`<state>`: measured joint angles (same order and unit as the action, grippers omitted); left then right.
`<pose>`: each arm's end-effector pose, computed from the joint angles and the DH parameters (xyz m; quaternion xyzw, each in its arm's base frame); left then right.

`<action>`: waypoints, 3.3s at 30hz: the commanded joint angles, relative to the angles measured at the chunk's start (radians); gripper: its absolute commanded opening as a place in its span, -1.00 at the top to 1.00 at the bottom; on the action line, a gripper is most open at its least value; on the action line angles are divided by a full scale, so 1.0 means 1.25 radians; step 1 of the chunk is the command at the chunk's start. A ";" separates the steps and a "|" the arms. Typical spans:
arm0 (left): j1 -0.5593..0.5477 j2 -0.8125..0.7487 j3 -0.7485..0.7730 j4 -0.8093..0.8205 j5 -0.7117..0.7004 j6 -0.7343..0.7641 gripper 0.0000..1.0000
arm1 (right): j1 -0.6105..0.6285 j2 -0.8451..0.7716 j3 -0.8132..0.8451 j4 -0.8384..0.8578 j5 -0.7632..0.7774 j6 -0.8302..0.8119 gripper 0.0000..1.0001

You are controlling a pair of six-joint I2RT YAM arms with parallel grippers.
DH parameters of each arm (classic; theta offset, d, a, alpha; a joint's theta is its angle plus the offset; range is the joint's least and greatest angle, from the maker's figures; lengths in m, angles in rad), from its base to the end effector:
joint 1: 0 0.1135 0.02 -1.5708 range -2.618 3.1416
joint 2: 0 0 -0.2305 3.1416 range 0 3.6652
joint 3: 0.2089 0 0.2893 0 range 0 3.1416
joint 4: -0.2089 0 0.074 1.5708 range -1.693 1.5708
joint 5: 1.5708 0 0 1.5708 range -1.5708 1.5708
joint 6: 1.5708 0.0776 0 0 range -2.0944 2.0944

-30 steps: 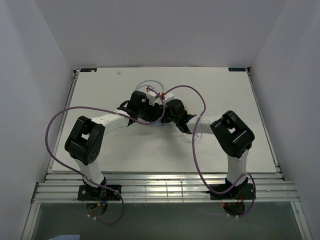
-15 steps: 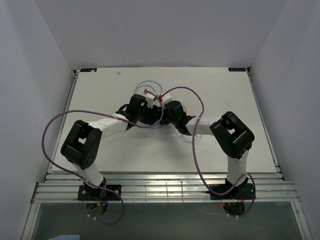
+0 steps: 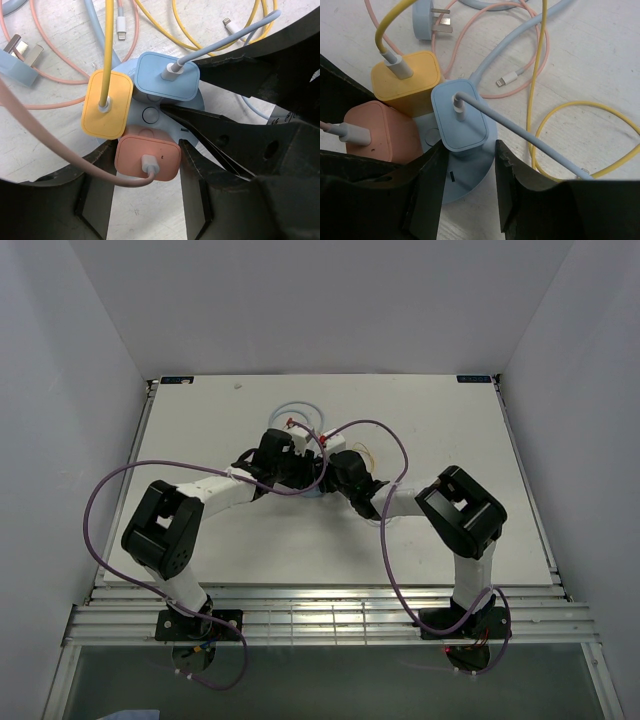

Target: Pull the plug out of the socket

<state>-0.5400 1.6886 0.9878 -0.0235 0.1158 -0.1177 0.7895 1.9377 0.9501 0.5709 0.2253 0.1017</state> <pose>0.3515 -0.2212 0.1057 0.2140 0.8850 -0.1824 0.3710 0.3260 0.3041 0.0649 -0.2230 0.8047 0.1486 0.5298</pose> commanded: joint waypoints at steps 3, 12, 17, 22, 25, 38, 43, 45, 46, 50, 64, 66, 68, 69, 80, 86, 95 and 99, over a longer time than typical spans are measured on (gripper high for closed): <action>-0.028 -0.064 -0.027 0.124 0.045 -0.037 1.00 | 0.065 0.066 -0.101 -0.319 -0.049 -0.053 0.82; -0.028 -0.114 -0.103 0.130 0.033 -0.038 1.00 | 0.047 0.021 -0.083 -0.344 -0.105 0.050 0.40; -0.028 -0.118 -0.114 0.128 0.028 -0.042 1.00 | 0.018 0.018 -0.089 -0.336 -0.151 0.077 0.25; -0.028 -0.121 -0.117 0.128 0.034 -0.045 1.00 | 0.005 0.008 -0.092 -0.319 -0.172 0.092 0.03; -0.028 -0.120 -0.115 0.128 0.042 -0.046 1.00 | 0.000 0.001 -0.085 -0.316 -0.172 0.093 -0.08; -0.028 -0.120 -0.081 0.137 0.175 -0.026 1.00 | -0.004 0.066 -0.045 -0.305 -0.211 0.113 -0.01; -0.032 -0.107 -0.052 0.124 0.191 0.003 1.00 | -0.004 0.080 -0.065 -0.301 -0.222 0.089 0.27; -0.036 -0.102 -0.039 0.119 0.195 0.013 1.00 | -0.003 0.084 -0.069 -0.307 -0.218 0.082 0.29; -0.039 -0.097 -0.036 0.117 0.201 0.023 1.00 | -0.001 0.084 -0.072 -0.311 -0.212 0.077 0.29; -0.066 -0.081 0.000 0.104 0.138 0.061 1.00 | 0.002 0.093 -0.075 -0.329 -0.194 0.062 0.31; -0.156 -0.059 -0.003 0.062 -0.115 0.142 1.00 | 0.007 0.104 -0.081 -0.333 -0.201 0.048 0.42; -0.140 -0.075 -0.024 0.087 -0.100 0.120 1.00 | 0.007 0.100 -0.084 -0.329 -0.202 0.048 0.42; -0.119 -0.092 -0.046 0.102 -0.025 0.066 1.00 | 0.007 0.099 -0.086 -0.330 -0.201 0.044 0.43; -0.097 -0.094 -0.051 0.105 -0.014 0.048 1.00 | 0.007 0.100 -0.088 -0.332 -0.200 0.043 0.44; 0.042 -0.114 -0.113 0.116 0.115 -0.128 1.00 | 0.007 0.109 -0.088 -0.345 -0.184 0.030 0.48; 0.023 -0.129 -0.079 0.074 0.071 -0.082 1.00 | 0.007 0.110 -0.085 -0.352 -0.160 0.024 0.50; -0.129 -0.044 0.061 -0.051 -0.212 0.061 1.00 | 0.007 0.115 -0.080 -0.355 -0.157 0.022 0.51; -0.135 -0.068 0.039 -0.037 -0.215 0.051 1.00 | 0.007 0.115 -0.081 -0.356 -0.157 0.022 0.51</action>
<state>-0.6655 1.6344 1.0031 -0.1364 -0.1680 -0.0868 0.7582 1.9450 0.9394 0.5835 0.0612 0.2199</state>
